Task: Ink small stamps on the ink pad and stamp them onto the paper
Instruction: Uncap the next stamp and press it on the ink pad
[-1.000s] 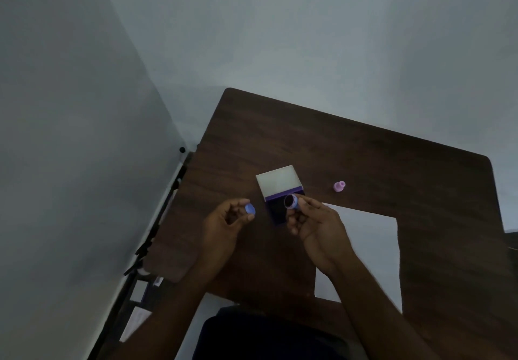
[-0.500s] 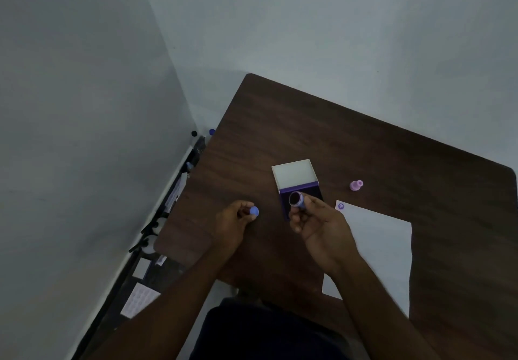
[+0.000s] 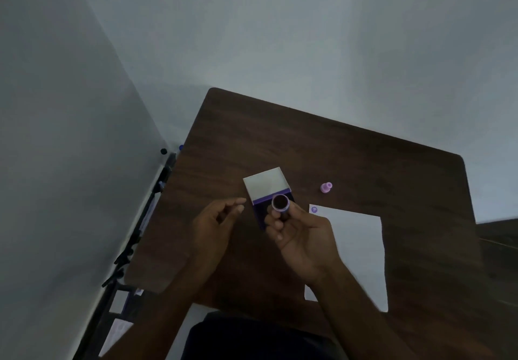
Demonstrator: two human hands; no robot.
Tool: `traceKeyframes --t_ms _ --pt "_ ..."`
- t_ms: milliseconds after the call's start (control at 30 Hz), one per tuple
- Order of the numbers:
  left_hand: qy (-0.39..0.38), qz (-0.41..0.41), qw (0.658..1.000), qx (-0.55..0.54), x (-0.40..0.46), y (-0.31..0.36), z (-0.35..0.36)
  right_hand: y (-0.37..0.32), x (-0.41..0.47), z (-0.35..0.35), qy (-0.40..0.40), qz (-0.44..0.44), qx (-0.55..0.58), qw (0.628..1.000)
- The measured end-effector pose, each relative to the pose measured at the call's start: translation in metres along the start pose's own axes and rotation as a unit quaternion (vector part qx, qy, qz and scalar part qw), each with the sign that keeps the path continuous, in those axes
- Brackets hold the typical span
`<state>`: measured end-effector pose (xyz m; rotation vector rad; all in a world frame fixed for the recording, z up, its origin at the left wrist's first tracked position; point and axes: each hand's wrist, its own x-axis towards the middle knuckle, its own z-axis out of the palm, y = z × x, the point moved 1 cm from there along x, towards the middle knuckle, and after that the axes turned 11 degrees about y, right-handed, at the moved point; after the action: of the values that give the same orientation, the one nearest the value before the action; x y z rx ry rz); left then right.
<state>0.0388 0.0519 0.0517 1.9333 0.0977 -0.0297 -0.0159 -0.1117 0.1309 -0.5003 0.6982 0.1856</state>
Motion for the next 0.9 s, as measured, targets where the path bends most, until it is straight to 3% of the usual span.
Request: traceKeyframes --t_ms 133,300,500,733,900 --pt "-0.019 0.122 0.991 -0.048 -0.004 0.065 -0.006 -0.006 -0.004 0.004 -0.004 -0.003 0.041 0.999" --pt "-0.097 0.179 0.979 0.011 -0.005 0.119 -0.005 -0.013 -0.01 0.011 -0.013 0.006 0.081 0.997" --pt "-0.14 0.195 0.969 0.063 -0.007 0.146 -0.004 -0.018 -0.016 0.013 -0.001 0.022 0.126 0.992" --pt "-0.122 0.139 0.974 0.131 -0.011 0.15 0.005 -0.022 -0.017 0.011 -0.027 0.033 0.147 0.988" --pt "-0.172 0.103 0.97 0.14 -0.009 0.148 0.01 -0.026 -0.016 0.007 -0.047 -0.005 0.086 0.995"
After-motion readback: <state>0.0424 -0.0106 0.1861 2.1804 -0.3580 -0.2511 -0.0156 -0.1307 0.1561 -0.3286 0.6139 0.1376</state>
